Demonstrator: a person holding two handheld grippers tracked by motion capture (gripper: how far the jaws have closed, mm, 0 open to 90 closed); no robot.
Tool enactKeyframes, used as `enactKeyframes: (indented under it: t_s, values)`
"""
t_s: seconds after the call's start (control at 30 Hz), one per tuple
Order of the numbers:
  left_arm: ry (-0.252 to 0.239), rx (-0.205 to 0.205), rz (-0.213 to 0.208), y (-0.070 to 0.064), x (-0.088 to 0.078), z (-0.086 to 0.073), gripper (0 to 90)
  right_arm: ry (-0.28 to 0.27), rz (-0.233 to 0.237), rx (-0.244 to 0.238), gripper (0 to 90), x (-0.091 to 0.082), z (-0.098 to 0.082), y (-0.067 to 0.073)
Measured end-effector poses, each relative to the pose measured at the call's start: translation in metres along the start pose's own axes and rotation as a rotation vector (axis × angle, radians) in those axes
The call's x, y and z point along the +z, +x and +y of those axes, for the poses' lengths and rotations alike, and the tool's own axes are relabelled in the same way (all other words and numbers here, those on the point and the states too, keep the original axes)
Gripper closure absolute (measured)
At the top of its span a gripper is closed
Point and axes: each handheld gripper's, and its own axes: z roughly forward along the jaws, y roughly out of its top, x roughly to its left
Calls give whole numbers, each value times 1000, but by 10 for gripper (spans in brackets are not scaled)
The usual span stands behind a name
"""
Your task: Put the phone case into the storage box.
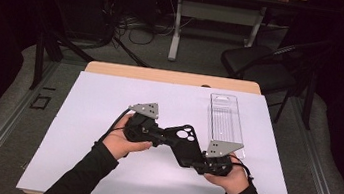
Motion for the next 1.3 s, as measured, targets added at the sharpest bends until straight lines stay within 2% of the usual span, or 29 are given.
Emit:
enactKeyframes:
  t_s: [0.17, 0.43, 1.03, 1.3]
  values:
    - [4, -4, 4, -1, 1, 0, 815, -9, 3, 14, 818, 0, -2, -1]
    - [7, -20, 6, -1, 1, 0, 816, -5, -3, 9, 799, 0, -2, 1]
    - [26, -57, 30, 3, -1, 0, 816, -28, -46, 41, 631, -4, 1, 1]
    - [39, -115, 47, 4, -1, 0, 817, -39, -43, 56, 588, -4, 1, 0]
